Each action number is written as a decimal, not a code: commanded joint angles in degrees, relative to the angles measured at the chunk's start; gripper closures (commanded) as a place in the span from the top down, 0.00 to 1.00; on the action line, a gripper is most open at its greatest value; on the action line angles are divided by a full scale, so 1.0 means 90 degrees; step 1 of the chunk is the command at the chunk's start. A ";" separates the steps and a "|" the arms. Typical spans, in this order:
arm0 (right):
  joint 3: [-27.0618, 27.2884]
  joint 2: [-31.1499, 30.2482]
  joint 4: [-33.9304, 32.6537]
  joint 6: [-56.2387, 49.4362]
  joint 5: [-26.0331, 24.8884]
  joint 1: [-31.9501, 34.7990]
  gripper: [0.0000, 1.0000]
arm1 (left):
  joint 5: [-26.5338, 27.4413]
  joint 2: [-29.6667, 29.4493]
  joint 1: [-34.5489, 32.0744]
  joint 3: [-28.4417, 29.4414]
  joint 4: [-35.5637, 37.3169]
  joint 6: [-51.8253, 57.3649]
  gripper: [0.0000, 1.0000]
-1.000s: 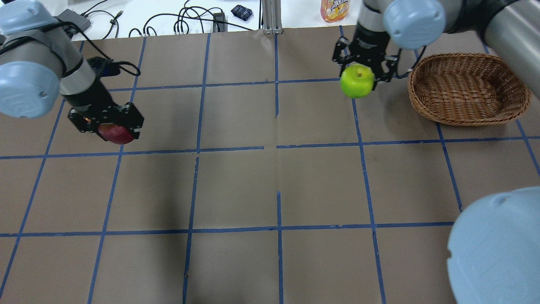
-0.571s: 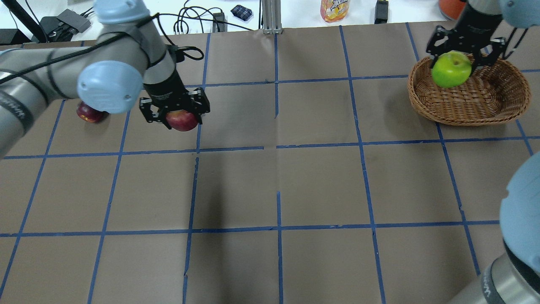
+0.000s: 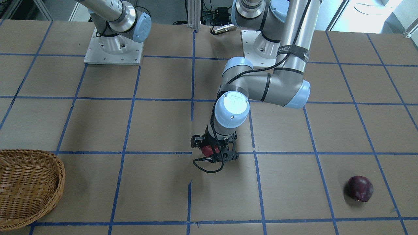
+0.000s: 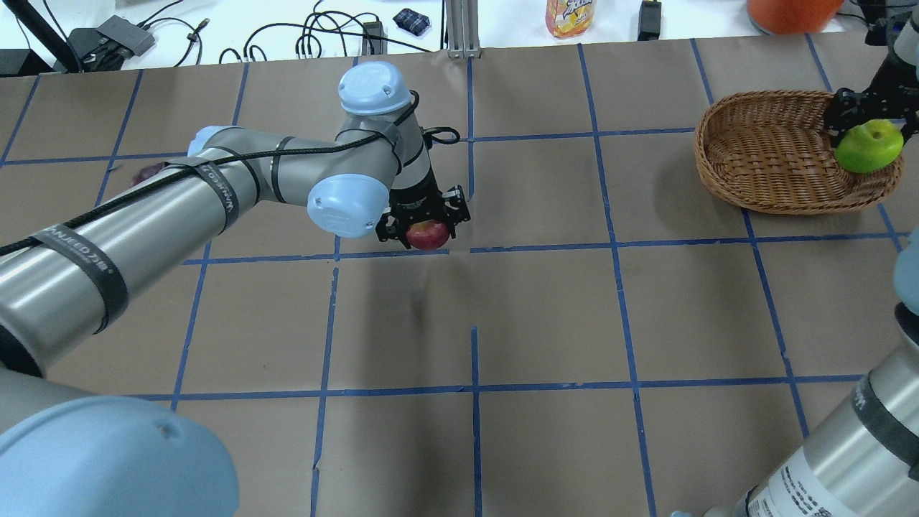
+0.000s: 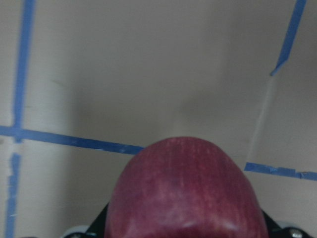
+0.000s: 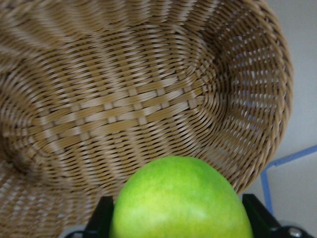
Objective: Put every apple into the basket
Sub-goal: 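Release the green apple into the basket while the left releases the red apple, then move the left gripper to the dark apple while the right reaches for the red apple, then grasp the red apple with the right gripper while the left grasps the dark apple, then carry the red apple to the basket while the left carries the dark apple to center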
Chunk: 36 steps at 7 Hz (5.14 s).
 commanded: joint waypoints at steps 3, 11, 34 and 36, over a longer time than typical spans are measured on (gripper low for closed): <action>-0.0019 0.0587 -0.0773 -0.0255 0.0008 -0.0044 0.06 | -0.0040 -0.0417 -0.0439 0.0172 0.0026 -0.0323 0.72; 0.0001 -0.0298 0.0412 0.0473 0.0387 0.1388 1.00 | -0.0441 0.0958 0.2004 0.1929 -0.4120 0.2394 1.00; 0.0451 0.0334 0.0613 0.5409 0.2118 0.5455 0.00 | 0.1935 -0.0665 0.3499 0.1706 -0.1386 0.6412 0.38; 0.0159 -0.0229 0.1068 0.5360 0.1991 0.4941 0.00 | 0.1222 -0.0176 0.3031 0.1317 -0.1448 0.4831 0.38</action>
